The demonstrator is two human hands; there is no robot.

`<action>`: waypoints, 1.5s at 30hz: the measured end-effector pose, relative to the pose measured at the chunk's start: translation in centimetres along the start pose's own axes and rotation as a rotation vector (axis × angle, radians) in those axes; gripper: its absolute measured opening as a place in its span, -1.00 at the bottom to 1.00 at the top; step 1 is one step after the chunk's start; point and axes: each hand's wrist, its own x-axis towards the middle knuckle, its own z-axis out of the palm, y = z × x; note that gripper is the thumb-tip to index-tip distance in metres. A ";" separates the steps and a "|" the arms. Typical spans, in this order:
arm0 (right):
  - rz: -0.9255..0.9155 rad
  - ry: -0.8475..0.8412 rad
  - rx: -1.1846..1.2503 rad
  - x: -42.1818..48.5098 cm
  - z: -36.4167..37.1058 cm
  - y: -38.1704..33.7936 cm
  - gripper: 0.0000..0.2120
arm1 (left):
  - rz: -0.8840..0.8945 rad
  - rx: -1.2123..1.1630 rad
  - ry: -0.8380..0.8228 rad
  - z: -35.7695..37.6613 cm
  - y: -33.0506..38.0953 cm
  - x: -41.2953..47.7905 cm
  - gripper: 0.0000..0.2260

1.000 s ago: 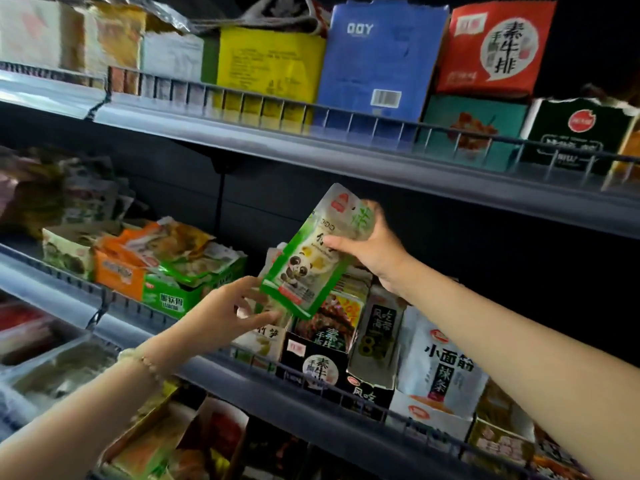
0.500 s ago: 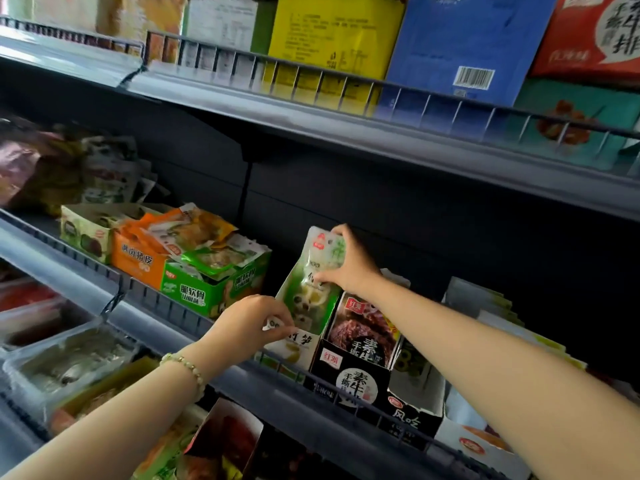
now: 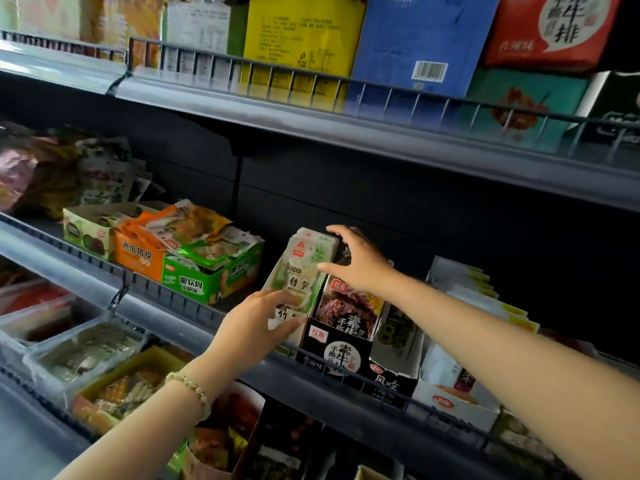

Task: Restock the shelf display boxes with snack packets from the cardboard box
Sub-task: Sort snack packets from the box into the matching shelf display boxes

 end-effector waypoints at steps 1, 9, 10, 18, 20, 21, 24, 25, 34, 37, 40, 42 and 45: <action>-0.012 -0.009 0.032 -1.5 -0.9 -0.2 -0.37 | -0.009 -0.047 -0.026 -0.2 1.1 -0.9 -0.72; 0.023 -0.287 0.090 -19.7 -4.2 1.8 -0.46 | -0.008 -0.105 -0.377 3.7 6.8 -12.0 -0.45; 0.041 -0.324 0.103 -21.9 -3.6 2.4 -0.47 | -0.032 -0.102 -0.432 4.6 7.1 -13.5 -0.38; 0.278 -0.619 0.217 -37.1 5.1 8.1 -0.50 | -0.198 -0.281 -0.422 7.6 8.6 -21.3 -0.39; 0.348 -0.667 0.268 -39.9 7.5 9.1 -0.48 | -0.227 -0.320 -0.415 7.6 8.8 -21.7 -0.37; 0.397 -0.705 0.298 -41.0 8.6 9.5 -0.45 | -0.234 -0.315 -0.418 7.6 8.9 -21.9 -0.36; 0.529 -0.840 0.416 -43.7 11.8 10.5 -0.37 | -0.263 -0.285 -0.406 7.9 9.4 -22.4 -0.36; 0.545 -0.864 0.441 -44.3 12.8 10.7 -0.34 | -0.270 -0.287 -0.399 8.0 9.6 -22.6 -0.35; 0.538 -0.983 0.439 -46.8 19.3 9.4 -0.02 | -0.305 -0.309 -0.377 8.1 10.2 -22.6 -0.31; 0.536 -1.051 0.422 -47.2 20.5 8.8 -0.21 | -0.287 -0.277 -0.387 8.2 10.2 -22.6 -0.26; 0.506 -1.024 0.453 -47.4 20.8 8.3 -0.84 | -0.265 -0.263 -0.388 8.3 10.2 -22.5 -0.27; 0.473 -0.962 0.480 -47.5 20.6 8.1 -0.84 | -0.256 -0.262 -0.392 8.3 10.2 -22.4 -0.29; 0.446 -0.870 0.556 -47.8 20.3 8.1 -0.83 | -0.248 -0.244 -0.385 8.5 10.0 -22.5 -0.32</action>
